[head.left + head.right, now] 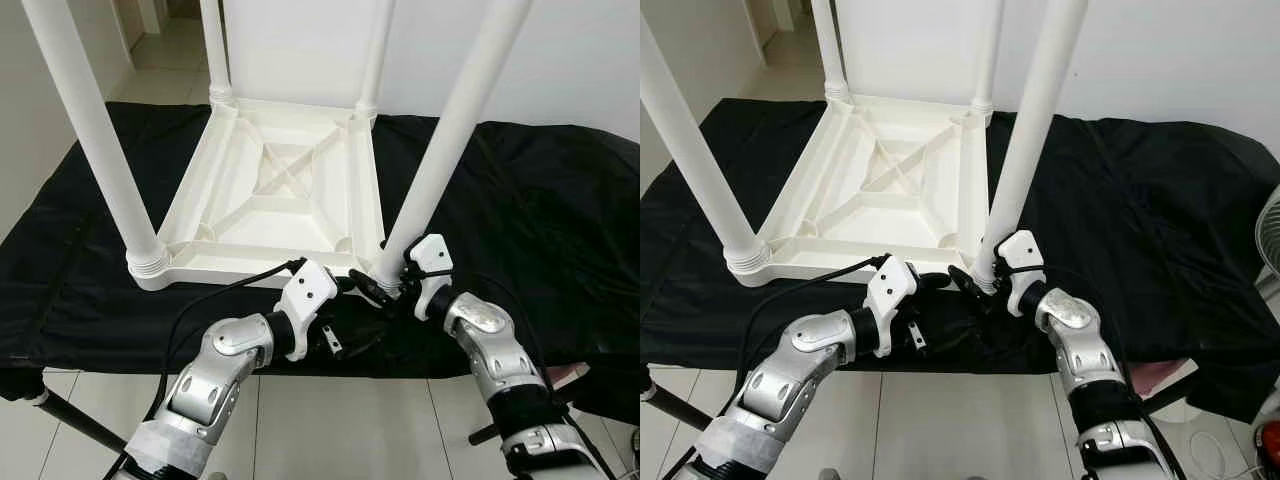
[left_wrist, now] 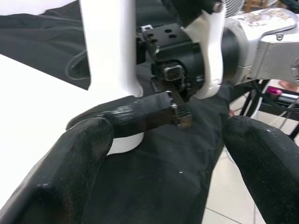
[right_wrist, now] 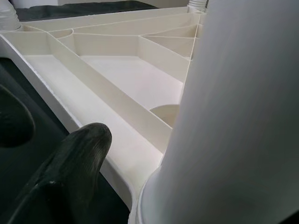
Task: Building children table
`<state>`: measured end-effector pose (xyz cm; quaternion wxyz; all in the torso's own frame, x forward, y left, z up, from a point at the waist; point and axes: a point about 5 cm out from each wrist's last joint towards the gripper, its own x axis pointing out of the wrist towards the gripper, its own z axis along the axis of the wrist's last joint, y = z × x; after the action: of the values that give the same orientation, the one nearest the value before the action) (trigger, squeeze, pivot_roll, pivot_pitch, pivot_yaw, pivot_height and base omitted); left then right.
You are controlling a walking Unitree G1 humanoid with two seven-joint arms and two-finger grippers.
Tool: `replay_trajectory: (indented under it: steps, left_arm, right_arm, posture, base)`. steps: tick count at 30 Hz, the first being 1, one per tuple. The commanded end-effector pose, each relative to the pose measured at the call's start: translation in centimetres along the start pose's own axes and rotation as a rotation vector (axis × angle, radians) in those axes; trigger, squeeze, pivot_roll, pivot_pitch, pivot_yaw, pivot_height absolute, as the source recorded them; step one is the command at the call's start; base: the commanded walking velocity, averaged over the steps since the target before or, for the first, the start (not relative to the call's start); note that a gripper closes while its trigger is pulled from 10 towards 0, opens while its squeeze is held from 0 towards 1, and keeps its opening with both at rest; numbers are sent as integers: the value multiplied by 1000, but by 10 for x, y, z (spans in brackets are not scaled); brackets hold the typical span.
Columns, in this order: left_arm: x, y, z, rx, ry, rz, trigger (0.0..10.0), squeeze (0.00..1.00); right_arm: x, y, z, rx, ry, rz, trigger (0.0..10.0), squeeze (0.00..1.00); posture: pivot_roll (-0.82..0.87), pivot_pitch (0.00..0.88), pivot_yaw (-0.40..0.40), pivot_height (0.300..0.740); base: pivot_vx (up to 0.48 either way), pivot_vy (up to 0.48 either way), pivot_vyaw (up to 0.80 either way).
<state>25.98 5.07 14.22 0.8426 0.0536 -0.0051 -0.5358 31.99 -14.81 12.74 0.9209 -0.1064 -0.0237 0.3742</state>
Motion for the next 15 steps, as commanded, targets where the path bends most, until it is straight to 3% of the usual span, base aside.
replay_trajectory:
  steps: [1, 3, 4, 15]
  left_arm:
    - [-1, -4, 4, 25, -18, -55, 10000, 0]
    - [-2, -6, 5, 42, -21, -72, 10000, 0]
    - [-3, -7, 5, 45, -21, -77, 10000, 0]
    - [-2, -7, 5, 48, -24, -83, 10000, 0]
  right_arm:
    - [1, -1, -3, -3, 16, 23, 10000, 0]
    - [5, -7, -5, -12, 34, 56, 3765, 0]
    - [6, -9, -6, -3, 41, 67, 0, 0]
    - [-2, -19, -17, 15, 75, 71, 0, 0]
  posture:
    - [2, 0, -35, 740]
    - [7, 0, -35, 740]
    - [9, 0, -37, 740]
    - [0, 0, -35, 740]
  base:
    - [0, 0, 0]
    - [0, 0, 0]
    - [0, 0, 0]
    - [0, 0, 0]
